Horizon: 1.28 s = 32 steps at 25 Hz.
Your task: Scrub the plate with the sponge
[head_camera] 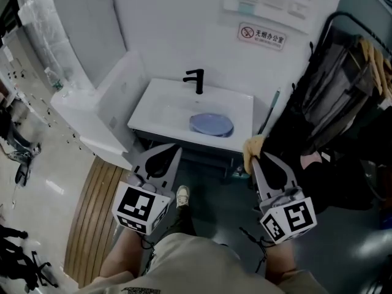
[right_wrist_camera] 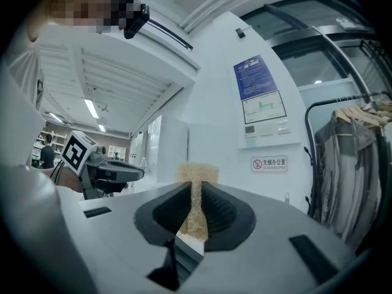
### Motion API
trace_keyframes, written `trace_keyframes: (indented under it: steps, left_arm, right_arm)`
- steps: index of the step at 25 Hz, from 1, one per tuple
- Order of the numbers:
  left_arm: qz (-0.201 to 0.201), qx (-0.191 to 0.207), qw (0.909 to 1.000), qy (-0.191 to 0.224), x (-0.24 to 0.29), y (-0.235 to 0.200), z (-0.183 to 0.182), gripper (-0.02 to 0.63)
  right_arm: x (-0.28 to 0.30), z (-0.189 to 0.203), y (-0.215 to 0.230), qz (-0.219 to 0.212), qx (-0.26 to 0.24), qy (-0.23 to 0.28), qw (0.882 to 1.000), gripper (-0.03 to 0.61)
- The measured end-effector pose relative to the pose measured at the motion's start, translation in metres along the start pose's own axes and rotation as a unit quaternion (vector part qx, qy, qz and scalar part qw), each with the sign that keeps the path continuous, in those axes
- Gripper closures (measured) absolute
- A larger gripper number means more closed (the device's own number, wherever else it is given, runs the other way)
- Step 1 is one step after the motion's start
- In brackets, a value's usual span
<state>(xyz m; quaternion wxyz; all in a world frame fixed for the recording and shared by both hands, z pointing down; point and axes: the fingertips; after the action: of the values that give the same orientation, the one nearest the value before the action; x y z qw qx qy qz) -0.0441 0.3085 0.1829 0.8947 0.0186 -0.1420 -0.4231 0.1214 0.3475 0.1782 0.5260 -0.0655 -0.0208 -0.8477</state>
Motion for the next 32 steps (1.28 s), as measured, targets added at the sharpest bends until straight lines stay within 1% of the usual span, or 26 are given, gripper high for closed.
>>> trace_keyframes:
  steps: [8, 14, 19, 24, 28, 30, 32]
  left_arm:
    - [0.023, -0.008, 0.9994, -0.026, 0.085, -0.090, 0.011, 0.607]
    - [0.053, -0.020, 0.9974, -0.044, 0.153, -0.162, 0.019, 0.607]
    - [0.076, -0.017, 0.9954, -0.056, 0.205, -0.208, 0.020, 0.607]
    - [0.094, -0.026, 0.9933, -0.062, 0.242, -0.240, 0.024, 0.607]
    - [0.115, -0.060, 0.9870, -0.095, 0.266, -0.252, 0.039, 0.607]
    - [0.116, -0.060, 0.9855, -0.109, 0.277, -0.256, 0.046, 0.607]
    - [0.117, -0.060, 0.9848, -0.114, 0.287, -0.256, 0.049, 0.607]
  right_arm:
    - [0.124, -0.006, 0.032, 0.002, -0.006, -0.039, 0.999, 0.520]
    - [0.222, -0.006, 0.055, 0.011, 0.001, -0.070, 0.997, 0.520]
    - [0.290, -0.010, 0.075, 0.021, 0.006, -0.082, 0.996, 0.520]
    - [0.334, -0.004, 0.097, 0.037, 0.015, -0.095, 0.995, 0.520]
    - [0.353, 0.006, 0.114, 0.050, 0.022, -0.110, 0.992, 0.520]
    - [0.358, 0.012, 0.123, 0.053, 0.027, -0.119, 0.991, 0.520]
    - [0.363, 0.019, 0.132, 0.052, 0.034, -0.127, 0.990, 0.520]
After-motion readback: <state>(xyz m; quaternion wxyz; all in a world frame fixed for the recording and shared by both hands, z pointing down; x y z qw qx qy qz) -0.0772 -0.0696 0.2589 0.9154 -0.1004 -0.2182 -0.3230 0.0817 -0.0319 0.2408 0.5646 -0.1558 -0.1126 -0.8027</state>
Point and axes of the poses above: the fingertips, and each gripper's own axes: x forward along the fingers, y to its right, z out of its underside, and after that the axes turned 7 degrees about -y, right-handed
